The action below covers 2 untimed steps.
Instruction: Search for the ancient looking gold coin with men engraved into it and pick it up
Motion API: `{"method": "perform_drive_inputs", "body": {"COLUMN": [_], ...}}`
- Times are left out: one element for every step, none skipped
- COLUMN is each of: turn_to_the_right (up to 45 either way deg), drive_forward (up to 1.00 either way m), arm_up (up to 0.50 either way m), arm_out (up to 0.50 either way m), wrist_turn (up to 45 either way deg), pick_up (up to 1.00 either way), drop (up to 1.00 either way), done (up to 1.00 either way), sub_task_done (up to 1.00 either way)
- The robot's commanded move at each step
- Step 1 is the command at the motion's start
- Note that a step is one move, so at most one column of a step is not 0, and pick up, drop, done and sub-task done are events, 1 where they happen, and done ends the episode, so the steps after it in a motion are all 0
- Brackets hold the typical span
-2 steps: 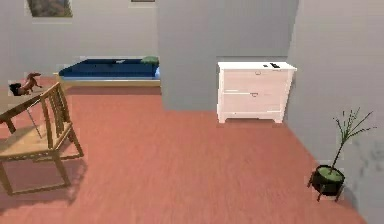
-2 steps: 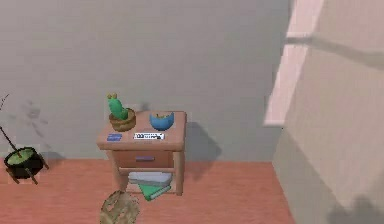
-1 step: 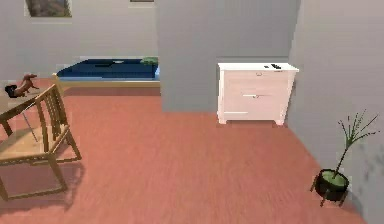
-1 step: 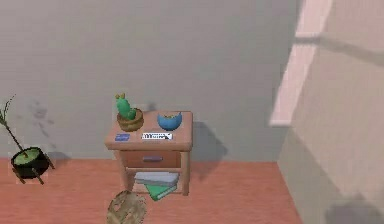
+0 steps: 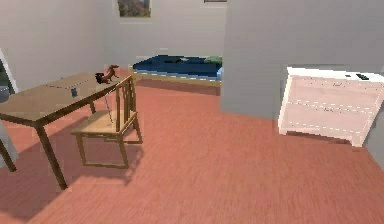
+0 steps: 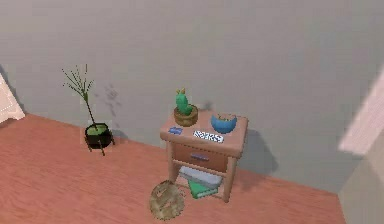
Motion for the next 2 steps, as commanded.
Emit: {"method": "perform_drive_inputs", "body": {"turn_to_the_right": [0.0, 0.0], "drive_forward": [0.0, 0.0], "arm_up": [0.1, 0.0], "arm_out": [0.0, 0.5], "wrist_turn": [0.0, 0.0], "pick_up": [0.0, 0.0], "drop": [0.0, 0.0], "done": [0.0, 0.0], "sub_task_done": [0.0, 0.0]}}
